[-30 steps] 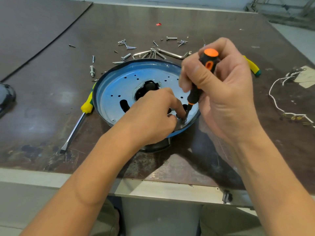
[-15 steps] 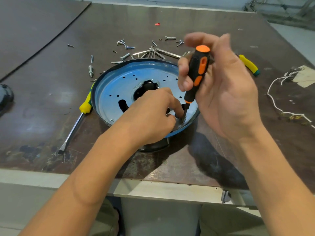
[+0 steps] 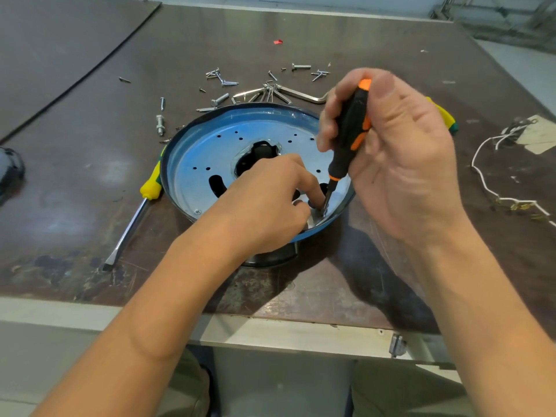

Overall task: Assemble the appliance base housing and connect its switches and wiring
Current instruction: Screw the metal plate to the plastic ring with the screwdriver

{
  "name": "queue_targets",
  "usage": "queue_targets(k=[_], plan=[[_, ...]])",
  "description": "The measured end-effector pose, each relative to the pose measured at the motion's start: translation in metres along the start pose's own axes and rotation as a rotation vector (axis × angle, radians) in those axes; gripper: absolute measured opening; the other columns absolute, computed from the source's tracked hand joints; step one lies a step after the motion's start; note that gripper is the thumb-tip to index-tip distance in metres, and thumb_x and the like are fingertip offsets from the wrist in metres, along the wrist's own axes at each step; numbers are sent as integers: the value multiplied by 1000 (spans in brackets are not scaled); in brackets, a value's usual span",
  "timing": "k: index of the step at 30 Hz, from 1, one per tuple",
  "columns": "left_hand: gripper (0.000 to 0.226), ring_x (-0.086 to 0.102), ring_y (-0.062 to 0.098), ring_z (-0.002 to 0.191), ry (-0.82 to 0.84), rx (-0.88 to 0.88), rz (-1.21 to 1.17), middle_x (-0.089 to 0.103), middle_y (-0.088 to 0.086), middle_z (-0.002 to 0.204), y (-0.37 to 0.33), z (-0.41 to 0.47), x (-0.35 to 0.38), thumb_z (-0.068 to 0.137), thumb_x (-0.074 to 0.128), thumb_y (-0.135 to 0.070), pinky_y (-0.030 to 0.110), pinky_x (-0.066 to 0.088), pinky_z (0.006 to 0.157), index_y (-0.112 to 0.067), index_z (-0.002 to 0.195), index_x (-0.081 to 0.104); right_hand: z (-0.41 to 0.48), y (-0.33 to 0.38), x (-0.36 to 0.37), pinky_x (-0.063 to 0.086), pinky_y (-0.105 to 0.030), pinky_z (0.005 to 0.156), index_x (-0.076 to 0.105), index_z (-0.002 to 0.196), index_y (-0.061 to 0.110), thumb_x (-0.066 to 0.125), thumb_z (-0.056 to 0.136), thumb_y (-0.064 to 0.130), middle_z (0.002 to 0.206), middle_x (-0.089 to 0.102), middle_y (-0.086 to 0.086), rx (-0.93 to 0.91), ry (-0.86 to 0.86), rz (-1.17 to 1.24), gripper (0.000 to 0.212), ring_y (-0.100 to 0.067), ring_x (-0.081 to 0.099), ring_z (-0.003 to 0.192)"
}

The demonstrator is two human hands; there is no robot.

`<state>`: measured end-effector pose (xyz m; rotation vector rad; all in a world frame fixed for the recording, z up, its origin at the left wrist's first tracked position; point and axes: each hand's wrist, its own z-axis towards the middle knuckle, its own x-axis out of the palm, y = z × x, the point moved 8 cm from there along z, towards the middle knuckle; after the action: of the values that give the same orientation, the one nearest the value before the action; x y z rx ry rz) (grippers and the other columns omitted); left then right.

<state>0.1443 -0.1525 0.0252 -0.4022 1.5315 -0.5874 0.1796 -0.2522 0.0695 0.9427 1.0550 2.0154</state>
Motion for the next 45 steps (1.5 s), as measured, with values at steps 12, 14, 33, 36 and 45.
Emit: queue_targets(k=[12, 14, 33, 36, 45], plan=[[35, 55, 13, 89, -2, -3, -3, 56, -10, 111, 0, 0, 0, 90, 56, -10, 36, 50, 81, -43, 83, 63, 1, -1, -3, 45, -37, 67, 65, 99, 12, 48, 104, 16, 86, 62, -6, -54, -18, -37, 18, -25, 56, 78], [36, 56, 14, 89, -4, -6, -6, 56, -10, 111, 0, 0, -1, 90, 56, -9, 39, 52, 83, -44, 83, 63, 1, 1, -7, 47, -40, 65, 61, 93, 17, 66, 93, 10, 83, 67, -1, -99, -74, -90, 8, -28, 62, 77], [37, 52, 11, 83, 5, -5, -4, 55, -10, 113, 0, 1, 1, 91, 55, -7, 32, 49, 77, -43, 84, 62, 2, -4, -4, 41, -32, 63, 59, 110, 4, 32, 108, 20, 83, 63, -9, -29, -39, 43, 31, -20, 51, 66], [38, 55, 12, 88, -1, -2, 1, 56, -11, 113, 0, 1, 0, 90, 55, -8, 38, 52, 82, -44, 83, 62, 2, 0, -3, 48, -31, 66, 62, 100, 4, 46, 104, 13, 84, 67, -6, -52, -33, -51, 18, -19, 61, 72], [37, 52, 10, 80, -3, 0, 8, 56, -11, 110, 1, 2, 1, 90, 55, -9, 35, 49, 75, -44, 82, 63, 3, -2, -2, 42, -31, 65, 58, 113, 2, 33, 109, 24, 81, 61, -7, -18, -12, 43, 33, -20, 49, 67]])
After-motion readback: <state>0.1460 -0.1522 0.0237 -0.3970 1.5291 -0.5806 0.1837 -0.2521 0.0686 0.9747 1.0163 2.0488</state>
